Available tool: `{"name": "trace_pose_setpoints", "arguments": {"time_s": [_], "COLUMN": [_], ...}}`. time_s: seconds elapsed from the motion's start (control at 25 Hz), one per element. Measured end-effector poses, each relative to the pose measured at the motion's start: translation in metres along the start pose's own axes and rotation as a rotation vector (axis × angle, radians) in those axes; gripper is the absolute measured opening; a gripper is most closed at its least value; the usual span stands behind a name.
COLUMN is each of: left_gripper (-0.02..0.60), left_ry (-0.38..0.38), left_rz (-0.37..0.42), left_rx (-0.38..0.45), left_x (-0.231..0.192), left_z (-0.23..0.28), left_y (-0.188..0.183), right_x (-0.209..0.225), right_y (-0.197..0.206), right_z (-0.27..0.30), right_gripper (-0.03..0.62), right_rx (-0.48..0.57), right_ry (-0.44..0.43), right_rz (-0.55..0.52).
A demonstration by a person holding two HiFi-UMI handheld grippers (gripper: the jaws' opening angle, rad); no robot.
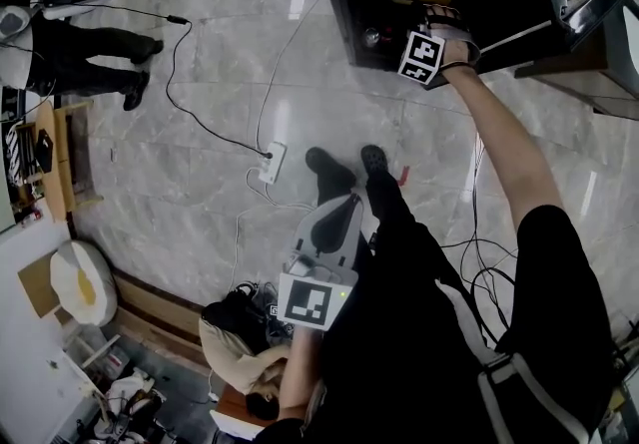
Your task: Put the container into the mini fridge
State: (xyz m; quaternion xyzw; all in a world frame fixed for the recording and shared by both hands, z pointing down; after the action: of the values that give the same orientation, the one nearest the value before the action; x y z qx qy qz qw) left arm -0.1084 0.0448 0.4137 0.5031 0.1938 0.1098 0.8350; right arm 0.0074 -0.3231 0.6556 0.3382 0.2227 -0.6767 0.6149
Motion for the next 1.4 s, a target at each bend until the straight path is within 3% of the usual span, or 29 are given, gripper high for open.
{"name": "trace_pose_setpoints", "arguments": {"time_s": [0.28, 0.76, 1.12, 1.4], "left_gripper": [0.034, 0.034, 0.034, 0.034], "left_ry": [0.021, 0.053, 0.1, 0.132], "left_rz": [0.037, 0.071, 0.106, 0.152], "left_rx": [0.028, 0.061, 0.074, 0.107], "left_x": [0.019, 0.04, 0.047, 0.062], "left_z": [-0.005, -0.006, -0.026, -0.065], "left_y": [-0.011, -0.02, -0.011, -0.001], "right_x": [0.008, -0.001, -0.03, -0.036], "right_y": [0.002, 0.019, 0.024, 0.025], "right_z": [-0.043, -0.084, -0.156, -0.255], "right_gripper": [0.035, 0.018, 0.018, 0.018], "right_rx": [0.05, 0.079, 0.07, 0.145], "right_ry": [0.032, 0.011, -0.103, -0.083], "right_rz": [0.014, 0.035, 0.148, 0.301]}}
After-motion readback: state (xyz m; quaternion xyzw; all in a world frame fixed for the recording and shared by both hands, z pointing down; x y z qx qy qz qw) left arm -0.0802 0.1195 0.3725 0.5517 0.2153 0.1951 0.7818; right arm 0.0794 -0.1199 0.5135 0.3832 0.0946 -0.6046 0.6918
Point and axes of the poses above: the fingertips, and each gripper's own axes: z forward along the fingers, x to its right, y out of its underside, the point moved 7 cm from there along -z, backward along the fingers, and after that the axes turned 1 degree about z, right-handed, at the moved point
